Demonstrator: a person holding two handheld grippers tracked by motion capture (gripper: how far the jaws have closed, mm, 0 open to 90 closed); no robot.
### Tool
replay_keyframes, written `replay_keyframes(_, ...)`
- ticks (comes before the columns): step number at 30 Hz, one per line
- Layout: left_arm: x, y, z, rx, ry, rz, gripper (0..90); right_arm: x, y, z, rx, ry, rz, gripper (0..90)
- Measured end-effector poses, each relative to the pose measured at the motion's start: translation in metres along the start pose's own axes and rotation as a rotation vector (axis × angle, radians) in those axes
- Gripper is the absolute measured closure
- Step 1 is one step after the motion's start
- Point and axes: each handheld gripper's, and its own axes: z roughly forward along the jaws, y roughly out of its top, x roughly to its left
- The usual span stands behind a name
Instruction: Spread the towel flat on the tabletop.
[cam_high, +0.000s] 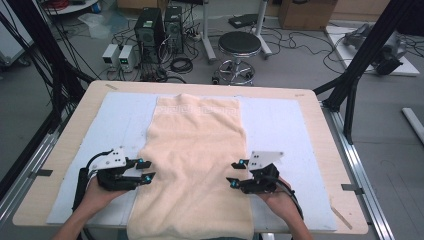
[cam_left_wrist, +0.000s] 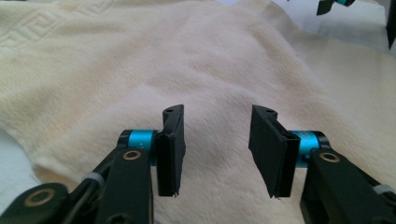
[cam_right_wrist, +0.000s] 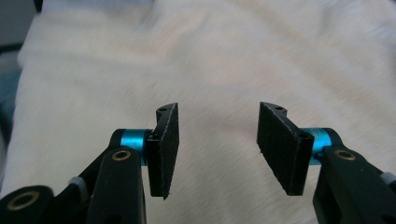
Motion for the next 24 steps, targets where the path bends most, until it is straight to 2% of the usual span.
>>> replay_keyframes(3, -0.003, -0.006, -0.002, 0.04, -0.002, 0.024, 48.7, 0.009, -0.012, 0.005, 0.045, 0.024, -0.008, 47.3)
replay_keyframes(7, -0.007, -0.016, 0.002, 0.119, -0.046, 0.031, 45.2, 0.011, -0.022, 0.01, 0.076, 0.034, 0.006, 47.2)
replay_keyframes(10, -0.009, -0.024, 0.006, 0.171, -0.058, 0.042, 45.3, 0.012, -0.025, 0.015, 0.128, 0.041, -0.019, 52.5)
replay_keyframes(11, -0.009, -0.026, 0.008, 0.19, -0.062, 0.037, 46.6, 0.012, -0.026, 0.018, 0.137, 0.048, -0.024, 54.0)
replay_keyframes(13, -0.008, -0.028, 0.008, 0.183, -0.05, 0.055, 50.8, 0.01, -0.027, 0.018, 0.129, 0.06, 0.005, 55.8)
replay_keyframes(18, -0.004, -0.028, 0.008, 0.177, -0.036, 0.022, 67.7, 0.007, -0.027, 0.018, 0.121, 0.079, 0.025, 66.7)
replay_keyframes(21, -0.004, -0.027, 0.009, 0.184, -0.045, 0.035, 75.8, 0.005, -0.028, 0.018, 0.121, 0.088, 0.038, 72.1)
replay_keyframes(24, -0.007, -0.026, 0.01, 0.187, -0.05, 0.039, 81.6, 0.005, -0.027, 0.019, 0.121, 0.098, 0.03, 79.4)
